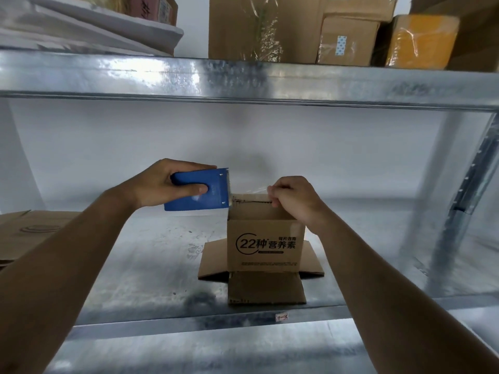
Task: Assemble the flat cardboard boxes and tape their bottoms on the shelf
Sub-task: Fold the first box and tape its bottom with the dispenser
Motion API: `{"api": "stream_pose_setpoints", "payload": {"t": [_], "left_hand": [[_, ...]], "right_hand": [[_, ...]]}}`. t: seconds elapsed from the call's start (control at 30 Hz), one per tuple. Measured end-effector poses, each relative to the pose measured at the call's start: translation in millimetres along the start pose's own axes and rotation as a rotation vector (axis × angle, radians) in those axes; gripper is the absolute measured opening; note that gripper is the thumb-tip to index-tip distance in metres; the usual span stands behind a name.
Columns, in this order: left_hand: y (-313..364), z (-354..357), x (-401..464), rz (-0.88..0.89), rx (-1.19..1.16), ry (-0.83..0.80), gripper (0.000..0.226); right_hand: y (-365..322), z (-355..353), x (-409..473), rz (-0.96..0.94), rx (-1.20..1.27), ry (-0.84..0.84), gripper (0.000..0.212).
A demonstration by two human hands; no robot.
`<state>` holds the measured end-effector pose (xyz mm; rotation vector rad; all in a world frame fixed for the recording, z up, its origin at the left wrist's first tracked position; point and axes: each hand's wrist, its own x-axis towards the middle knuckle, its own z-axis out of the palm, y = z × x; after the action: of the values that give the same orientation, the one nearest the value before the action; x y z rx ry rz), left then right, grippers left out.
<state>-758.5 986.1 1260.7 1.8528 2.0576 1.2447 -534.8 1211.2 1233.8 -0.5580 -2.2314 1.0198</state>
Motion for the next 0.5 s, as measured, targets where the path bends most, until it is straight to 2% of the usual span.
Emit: {"api": "stream_pose_setpoints", "payload": {"t": [0.1, 0.2, 0.5], "left_hand": [[-0.8, 1.0, -1.5, -0.027, -0.064, 0.056, 0.059], [1.4, 3.6, 1.6, -0.065, -0.102, 0.059, 0.055], [15.9, 11.9, 17.7, -0.104, -0.031, 0.079, 0.039]], "right_hand": [[-10.6, -13.6, -2.8, 0.045, 0.039, -0.143, 0.027], [-10.0, -20.1, -2.3, 0.054, 0.028, -0.183, 0.024], [-5.0, -13.7, -3.2, 0.023, 0.034, -0.05, 0.025]]}}
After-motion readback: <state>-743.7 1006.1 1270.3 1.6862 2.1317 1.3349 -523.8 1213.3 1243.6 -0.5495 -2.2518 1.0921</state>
